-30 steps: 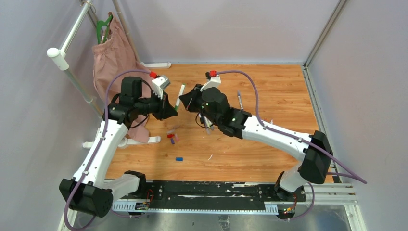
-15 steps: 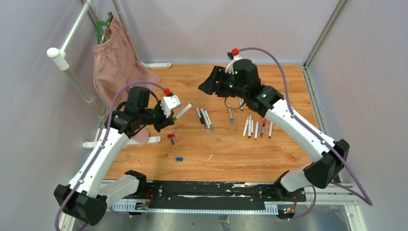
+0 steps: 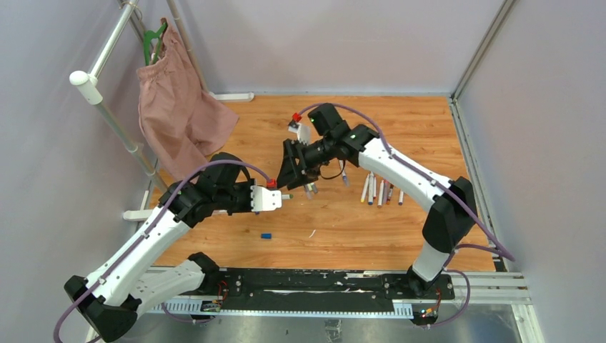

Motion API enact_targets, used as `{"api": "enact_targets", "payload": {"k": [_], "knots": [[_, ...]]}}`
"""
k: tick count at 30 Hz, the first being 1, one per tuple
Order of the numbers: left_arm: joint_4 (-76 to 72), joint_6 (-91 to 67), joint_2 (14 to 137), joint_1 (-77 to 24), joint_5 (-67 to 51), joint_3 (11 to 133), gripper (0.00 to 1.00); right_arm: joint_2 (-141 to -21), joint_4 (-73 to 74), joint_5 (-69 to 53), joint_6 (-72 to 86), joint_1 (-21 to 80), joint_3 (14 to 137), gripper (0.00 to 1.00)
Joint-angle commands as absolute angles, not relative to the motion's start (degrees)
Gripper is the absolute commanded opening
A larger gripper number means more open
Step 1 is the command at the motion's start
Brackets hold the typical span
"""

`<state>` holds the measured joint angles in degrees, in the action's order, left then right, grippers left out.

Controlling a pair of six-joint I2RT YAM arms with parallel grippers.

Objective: Open the pen caps
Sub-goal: Open the pen cap from the pen.

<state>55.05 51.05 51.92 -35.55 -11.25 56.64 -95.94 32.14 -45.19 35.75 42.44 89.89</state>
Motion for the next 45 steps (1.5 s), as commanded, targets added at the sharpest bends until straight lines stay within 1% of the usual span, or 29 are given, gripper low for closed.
{"api": "enact_targets", "payload": {"k": [1, 6, 10, 13, 14, 16, 18, 19, 20, 24, 26, 27, 31, 37, 42, 45], "knots": [[55.98, 54.14, 51.86, -37.09, -7.76, 57.12, 0.00, -97.22, 34.85, -54.60, 35.83, 46.31, 90.35, 0.62], [55.99, 54.32, 51.89, -38.24, -7.36, 58.29, 0.00, -101.74, 34.88, -56.00, 35.86, 49.71, 92.43, 0.59], [56.03, 54.12, 51.70, -38.73, -7.45, 58.93, 0.00, -105.25, 34.88, -57.62, 35.69, 50.89, 93.72, 0.54], [56.08, 54.14, 51.53, -38.89, -7.38, 58.67, 0.00, -107.16, 34.81, -58.85, 35.53, 51.70, 94.72, 0.48], [56.07, 54.21, 51.36, -38.93, -7.31, 58.57, 0.00, -107.59, 34.68, -59.15, 35.59, 51.88, 94.92, 0.45], [56.07, 54.31, 51.15, -38.94, -7.24, 58.34, 0.00, -107.96, 34.35, -59.32, 35.48, 52.07, 94.97, 0.32], [56.12, 53.96, 50.92, -38.94, -7.33, 58.43, 0.01, -107.60, 33.48, -59.17, 35.42, 51.96, 94.42, 0.13], [56.24, 53.70, 50.93, -38.94, -7.46, 58.51, 0.07, -107.38, 32.98, -59.23, 35.42, 51.99, 93.99, 0.04], [56.50, 53.44, 50.83, -38.94, -7.81, 58.65, 0.13, -107.06, 32.73, -59.19, 35.19, 52.02, 93.58, 0.00], [58.49, 52.96, 50.68, -38.94, -10.29, 59.04, 0.38, -105.48, 31.71, -59.68, 33.36, 51.90, 91.50, 0.00], [59.11, 52.91, 50.35, -38.94, -11.36, 58.77, 0.45, -104.69, 31.56, -59.64, 32.39, 51.81, 90.44, 0.00], [59.26, 52.91, 50.15, -38.94, -11.83, 58.67, 0.46, -104.28, 31.32, -59.67, 32.14, 51.71, 89.82, 0.00], [59.33, 52.35, 50.47, -38.94, -13.21, 59.04, 0.47, -103.60, 30.69, -60.10, 31.78, 51.52, 88.78, 0.00], [59.32, 52.08, 51.87, -38.94, -15.76, 60.52, 0.41, -102.60, 26.85, -61.36, 33.32, 51.53, 87.09, 0.00], [60.58, 53.13, 52.84, -38.94, -17.92, 61.78, 0.31, -101.75, 24.65, -62.53, 33.30, 51.50, 85.50, 0.00], [62.26, 54.15, 53.27, -38.94, -19.60, 62.31, 0.27, -101.94, 23.93, -62.79, 33.21, 51.48, 85.21, 0.00]]}}
